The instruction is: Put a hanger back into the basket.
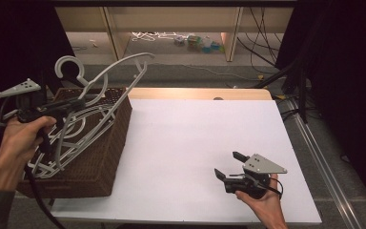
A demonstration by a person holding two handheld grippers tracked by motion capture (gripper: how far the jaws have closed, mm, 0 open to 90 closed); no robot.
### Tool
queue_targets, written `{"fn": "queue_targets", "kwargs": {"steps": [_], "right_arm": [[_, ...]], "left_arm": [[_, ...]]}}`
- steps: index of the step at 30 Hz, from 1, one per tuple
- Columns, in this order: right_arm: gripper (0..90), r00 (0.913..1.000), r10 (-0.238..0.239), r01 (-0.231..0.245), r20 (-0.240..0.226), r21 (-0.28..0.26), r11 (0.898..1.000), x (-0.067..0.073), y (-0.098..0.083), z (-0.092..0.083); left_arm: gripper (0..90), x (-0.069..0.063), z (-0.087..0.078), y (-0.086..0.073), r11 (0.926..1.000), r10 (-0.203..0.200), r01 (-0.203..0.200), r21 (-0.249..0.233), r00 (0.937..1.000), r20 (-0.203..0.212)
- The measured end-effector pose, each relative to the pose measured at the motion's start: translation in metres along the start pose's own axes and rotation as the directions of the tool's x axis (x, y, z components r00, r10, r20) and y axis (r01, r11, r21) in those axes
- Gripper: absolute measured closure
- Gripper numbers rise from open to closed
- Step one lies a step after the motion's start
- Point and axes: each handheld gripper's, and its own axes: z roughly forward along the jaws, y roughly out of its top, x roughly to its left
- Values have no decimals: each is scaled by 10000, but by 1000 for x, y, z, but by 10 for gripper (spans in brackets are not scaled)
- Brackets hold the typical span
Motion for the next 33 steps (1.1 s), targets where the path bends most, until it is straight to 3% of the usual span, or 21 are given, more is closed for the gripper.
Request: {"fn": "queue_targets", "kwargs": {"steps": [2,6,16,23,26,33], "right_arm": [[168,10000,-31,31,-8,237,9997,0,1,-2],[168,10000,16,-16,-60,4,10000,0,0,0],[168,9997,129,-125,-209,192,9997,1,-1,1],[168,9999,-26,28,-151,117,9999,0,-1,2],[169,9998,-36,41,-216,223,9997,1,-1,1],[169,9997,-30,36,-255,249,9997,1,-1,1]], "left_arm": [[795,5,-1,-1,10000,31,-31,20,9999,-101],[795,15,-1,-4,9998,155,-153,88,9997,-212],[795,43,-7,-16,9987,416,-392,322,9961,-777],[794,57,-12,-27,9957,794,-738,569,9914,-1044],[794,64,-16,-32,9926,1021,-925,789,9863,-1292],[794,73,-20,-43,9870,1354,-1219,1045,9816,-1344]]}}
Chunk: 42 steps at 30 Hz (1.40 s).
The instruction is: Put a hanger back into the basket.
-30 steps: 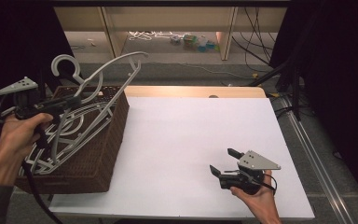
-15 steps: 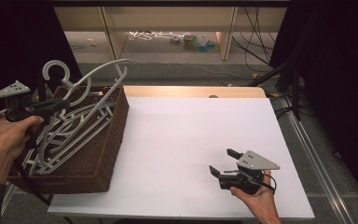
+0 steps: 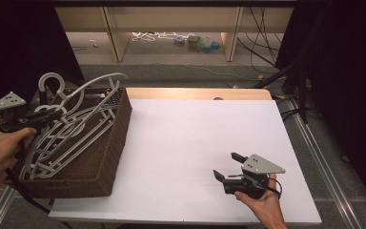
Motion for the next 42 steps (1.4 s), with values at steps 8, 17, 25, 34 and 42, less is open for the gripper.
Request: {"fn": "queue_targets", "kwargs": {"steps": [8,17,25,34,42], "right_arm": [[169,10000,-13,13,-31,29,10000,1,-1,1],[169,10000,-82,83,-55,66,9999,1,-1,2],[169,10000,-53,53,-38,180,9998,1,-1,2],[169,9999,-15,17,-125,131,9999,1,-1,3],[169,9998,-76,79,-168,179,9998,1,-1,3]], "left_arm": [[794,14,-4,-17,9994,14,-8,358,9999,-166],[793,22,-6,-30,9960,-175,197,875,9995,-257],[791,19,8,-31,9869,-73,68,1613,10000,26],[784,13,28,-34,9663,49,-82,2571,9999,134],[779,17,38,-40,9372,-26,232,3479,9982,-594]]}}
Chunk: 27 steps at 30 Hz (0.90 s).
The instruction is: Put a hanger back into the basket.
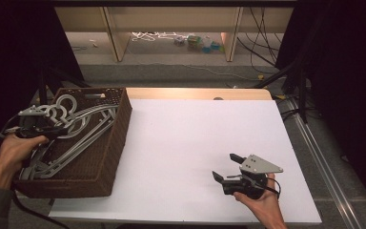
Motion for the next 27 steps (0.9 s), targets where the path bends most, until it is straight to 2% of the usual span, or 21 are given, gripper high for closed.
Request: {"fn": "queue_targets", "kwargs": {"steps": [3,7,11,13,14,15,17,21,24,27], "right_arm": [[169,10000,37,-36,15,-43,10000,0,0,0],[169,10000,56,-56,22,-78,10000,0,0,0],[168,10000,51,-50,36,-87,9999,0,0,0],[168,9999,94,-94,52,-117,9999,0,-1,0],[168,10000,62,-61,67,-116,9999,0,-1,1],[168,10000,60,-59,59,-121,9999,0,-1,1],[168,10000,42,-41,44,-66,10000,0,-1,0],[168,10000,68,-68,-4,20,10000,0,-1,0],[168,10000,69,-69,45,-4,10000,0,-1,0],[168,10000,54,-54,57,-70,10000,0,-1,1]], "left_arm": [[770,-1,3,-1,9999,-147,147,-3,9998,-118],[733,-2,6,-2,9998,43,-32,198,9987,-515],[685,-3,9,-3,9997,-14,34,262,9970,-776],[634,-3,9,-5,9995,-132,156,271,9960,-883],[590,-4,8,-5,9990,-282,318,325,9940,-1057],[546,-3,7,-5,9992,-260,297,274,9916,-1269],[505,0,3,-5,9992,-368,384,90,9895,-1398],[427,0,-6,-3,9954,-917,858,-425,9819,-1659],[385,-6,-14,0,9908,-1140,992,-917,9783,-1733],[360,-15,-22,3,9835,-1250,1007,-1506,9789,-1615]]}}
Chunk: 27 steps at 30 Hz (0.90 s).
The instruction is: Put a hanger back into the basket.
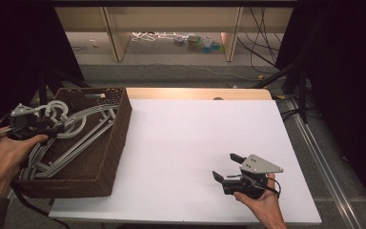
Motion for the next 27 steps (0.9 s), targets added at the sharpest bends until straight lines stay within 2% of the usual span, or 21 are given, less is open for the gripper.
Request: {"fn": "queue_targets", "kwargs": {"steps": [2,3,4,5,6,7,9,11,12,13,15,16,19,20,21,22,23,24,25,26,27], "right_arm": [[168,10000,-1,1,3,38,10000,0,0,0],[168,10000,-16,16,-31,56,10000,0,0,0],[168,10000,-26,26,-25,38,10000,0,0,-1],[168,10000,18,-18,-8,-47,10000,0,0,0],[168,10000,-8,8,6,-19,10000,0,0,-1],[167,10000,-2,2,18,-28,10000,0,0,-1],[166,10000,48,-47,50,-38,10000,0,0,-1],[165,10000,54,-54,54,-81,10000,-1,1,-1],[165,10000,54,-54,54,-81,10000,-1,1,-1],[164,10000,57,-56,60,-132,9999,-3,0,-2],[164,9998,96,-93,147,-179,9998,-4,0,-3],[164,9999,121,-116,117,-479,9988,-4,-1,-1],[163,9996,259,-258,54,-263,9993,-4,-2,-2],[163,9997,239,-236,110,-317,9992,-4,-3,-1],[163,9998,135,-130,126,-359,9993,-5,-4,-1],[163,9998,154,-149,96,-543,9984,-5,-5,1],[163,9994,344,-345,-24,-454,9984,-5,-5,1],[163,9994,338,-337,15,-331,9989,-5,-4,-1],[163,9998,171,-165,122,-452,9988,-6,-4,-1],[163,9992,377,-371,104,-481,9982,-5,-4,-1],[163,9996,260,-254,82,-633,9977,-6,-4,-1]], "left_arm": [[334,-6,-4,2,9995,-125,129,-305,9998,134],[328,-6,-4,2,9995,-125,129,-305,9998,134],[320,-12,-10,4,9969,-349,367,-699,9990,264],[312,-12,-10,4,9969,-349,367,-699,9990,264],[299,-15,-13,5,9945,-473,501,-922,9983,332],[291,-24,-21,6,9888,-606,666,-1336,9970,485],[266,-36,-30,7,9821,-680,797,-1708,9950,732],[250,-50,-37,6,9754,-642,860,-2029,9916,1119],[247,-50,-37,6,9754,-642,860,-2029,9916,1119],[234,-64,-44,5,9705,-499,791,-2278,9901,1310],[210,-78,-50,2,9629,-542,916,-2537,9871,1508],[211,-85,-52,1,9617,-540,957,-2569,9849,1646],[209,-104,-56,-3,9542,-436,972,-2830,9808,1900],[209,-104,-56,-3,9542,-436,972,-2830,9808,1900],[209,-116,-58,-5,9516,-378,979,-2914,9780,2052],[209,-121,-59,-7,9498,-341,989,-2968,9758,2160],[210,-127,-59,-8,9491,-315,1005,-2984,9732,2278],[210,-133,-60,-10,9481,-289,1010,-3014,9716,2347],[210,-138,-60,-11,9474,-239,988,-3045,9704,2405],[210,-144,-60,-12,9460,-198,989,-3087,9682,2494],[210,-149,-60,-14,9458,-87,907,-3118,9669,2549]]}}
